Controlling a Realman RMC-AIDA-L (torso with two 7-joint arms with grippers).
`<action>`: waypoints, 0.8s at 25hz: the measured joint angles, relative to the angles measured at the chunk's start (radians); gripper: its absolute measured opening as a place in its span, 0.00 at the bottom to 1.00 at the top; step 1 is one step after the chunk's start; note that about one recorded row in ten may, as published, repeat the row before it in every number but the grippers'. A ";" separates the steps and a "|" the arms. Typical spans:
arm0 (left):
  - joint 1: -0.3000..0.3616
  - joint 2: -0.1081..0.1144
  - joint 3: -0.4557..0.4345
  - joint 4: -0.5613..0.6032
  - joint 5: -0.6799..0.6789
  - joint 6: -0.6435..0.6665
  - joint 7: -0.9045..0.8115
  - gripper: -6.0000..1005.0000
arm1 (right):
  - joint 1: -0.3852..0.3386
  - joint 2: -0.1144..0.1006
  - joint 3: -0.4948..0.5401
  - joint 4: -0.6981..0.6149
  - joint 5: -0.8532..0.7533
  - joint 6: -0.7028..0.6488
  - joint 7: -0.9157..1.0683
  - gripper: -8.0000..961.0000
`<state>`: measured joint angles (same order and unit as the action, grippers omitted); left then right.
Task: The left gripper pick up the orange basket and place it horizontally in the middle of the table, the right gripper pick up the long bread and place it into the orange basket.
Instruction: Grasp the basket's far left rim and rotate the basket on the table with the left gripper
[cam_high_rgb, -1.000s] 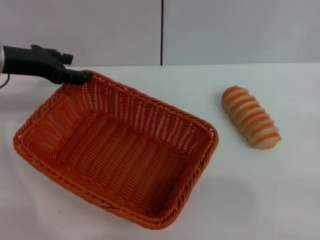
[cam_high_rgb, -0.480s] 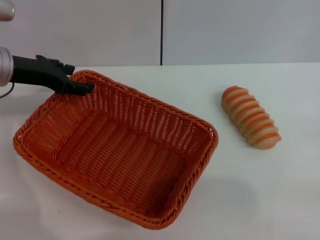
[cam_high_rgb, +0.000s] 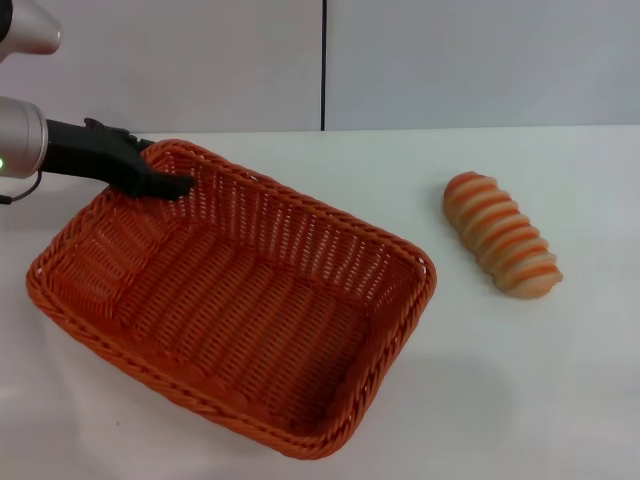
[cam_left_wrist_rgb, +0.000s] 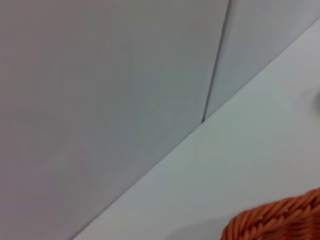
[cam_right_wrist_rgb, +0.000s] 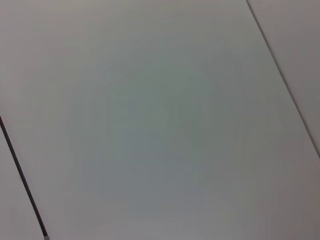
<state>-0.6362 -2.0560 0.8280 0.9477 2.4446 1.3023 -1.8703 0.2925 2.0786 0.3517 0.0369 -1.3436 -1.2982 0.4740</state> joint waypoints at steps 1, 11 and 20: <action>0.000 0.000 0.000 0.000 0.000 0.000 0.000 0.77 | 0.000 0.000 0.000 0.000 0.000 0.000 0.000 0.66; -0.004 0.000 0.006 0.007 0.041 -0.005 -0.036 0.49 | -0.001 0.000 0.006 0.000 0.000 0.010 0.000 0.66; -0.002 0.001 -0.004 0.028 0.041 0.017 -0.106 0.29 | 0.003 -0.001 -0.002 0.003 -0.002 0.011 0.000 0.66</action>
<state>-0.6379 -2.0550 0.8241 0.9761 2.4860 1.3193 -1.9766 0.2952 2.0780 0.3501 0.0395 -1.3456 -1.2871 0.4740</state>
